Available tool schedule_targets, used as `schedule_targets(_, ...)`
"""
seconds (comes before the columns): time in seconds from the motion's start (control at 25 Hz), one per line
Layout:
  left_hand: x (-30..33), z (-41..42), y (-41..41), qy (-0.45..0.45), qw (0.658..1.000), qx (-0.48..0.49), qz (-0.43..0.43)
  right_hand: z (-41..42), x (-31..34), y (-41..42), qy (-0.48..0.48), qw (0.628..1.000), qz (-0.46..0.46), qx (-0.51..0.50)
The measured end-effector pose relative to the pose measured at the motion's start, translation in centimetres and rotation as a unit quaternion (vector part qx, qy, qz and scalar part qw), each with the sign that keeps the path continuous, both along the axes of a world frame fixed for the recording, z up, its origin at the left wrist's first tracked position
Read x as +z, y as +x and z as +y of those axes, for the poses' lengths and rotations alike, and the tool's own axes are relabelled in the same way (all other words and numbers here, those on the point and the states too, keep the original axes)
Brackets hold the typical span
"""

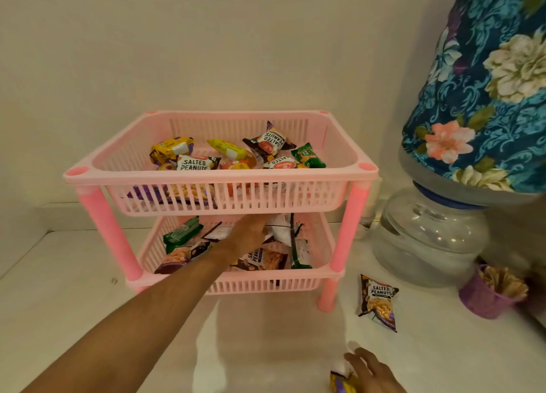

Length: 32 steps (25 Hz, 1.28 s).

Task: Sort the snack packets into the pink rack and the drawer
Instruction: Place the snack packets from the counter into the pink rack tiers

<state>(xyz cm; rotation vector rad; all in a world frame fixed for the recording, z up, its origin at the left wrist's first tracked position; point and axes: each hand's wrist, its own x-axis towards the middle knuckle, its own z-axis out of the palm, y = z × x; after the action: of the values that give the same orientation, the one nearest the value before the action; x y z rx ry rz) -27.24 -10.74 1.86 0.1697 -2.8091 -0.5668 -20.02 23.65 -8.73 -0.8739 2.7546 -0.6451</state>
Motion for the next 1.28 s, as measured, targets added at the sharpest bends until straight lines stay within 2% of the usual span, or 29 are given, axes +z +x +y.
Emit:
schedule_targets(0.04, -0.6, -0.5, -0.5, -0.022, 1.000, -0.003, -0.018, 0.0, -1.1, 0.0, -0.030, 0.999, -0.005, -0.018)
schedule_targets(0.12, -1.9, -1.7, -0.9, -0.065, 0.998, 0.008, -0.026, -0.3, -0.4, 1.4, -0.011, 1.000, 0.018, 0.001)
schedule_targets(0.24, -3.4, -3.4, -2.0, -0.071, 0.995, 0.019, -0.070, 0.4, 0.4, 1.7, 0.002, 0.997, 0.074, -0.038)
schedule_targets(0.32, -3.3, -4.1, -2.1, -0.086, 0.991, 0.060, -0.078, 0.1, 0.0, 1.6, 0.029, 0.996, 0.069, -0.044)
schedule_targets(0.44, -4.8, -5.7, -1.7, -0.199, 0.966, 0.068, -0.153, -0.4, 2.1, 1.9, 0.111, 0.993, -0.026, -0.041)
schedule_targets(0.48, -4.4, -5.5, -0.9, -0.198, 0.963, 0.062, -0.170, -0.3, 2.2, 1.7, 0.107, 0.992, 0.010, -0.064)
schedule_targets(0.52, -3.9, -5.0, -0.1, -0.148, 0.974, 0.075, -0.157, 0.1, 2.5, 1.4, 0.108, 0.992, 0.026, -0.061)
schedule_targets(0.56, -2.6, -3.7, 0.9, -0.115, 0.984, 0.090, -0.101, 0.4, 3.0, 1.0, 0.113, 0.991, -0.025, -0.064)
schedule_targets(0.64, -0.6, -0.5, 2.5, -0.168, 0.983, 0.056, 0.049, 0.8, 4.1, -0.1, 0.073, 0.991, -0.015, -0.115)
schedule_targets(0.72, 1.8, 3.6, 5.4, -0.165, 0.977, -0.002, 0.136, 1.3, 5.0, -1.7, 0.007, 0.984, 0.006, -0.175)
schedule_targets(0.8, 1.2, 6.3, 8.1, -0.150, 0.976, -0.042, 0.149, 1.6, 4.6, -4.5, -0.038, 0.979, 0.039, -0.198)
schedule_targets(0.92, -2.5, 10.0, 11.8, -0.137, 0.969, -0.124, 0.163, 1.4, 4.4, -7.3, -0.050, 0.980, 0.068, -0.182)
schedule_targets(1.04, -6.2, 12.3, 15.0, -0.115, 0.968, -0.186, 0.122, 1.5, 3.4, -7.2, -0.032, 0.986, 0.029, -0.161)
schedule_targets(1.28, -12.1, 10.9, 19.2, -0.086, 0.988, -0.123, -0.022, 3.3, 2.4, -4.1, -0.028, 0.988, -0.020, -0.153)
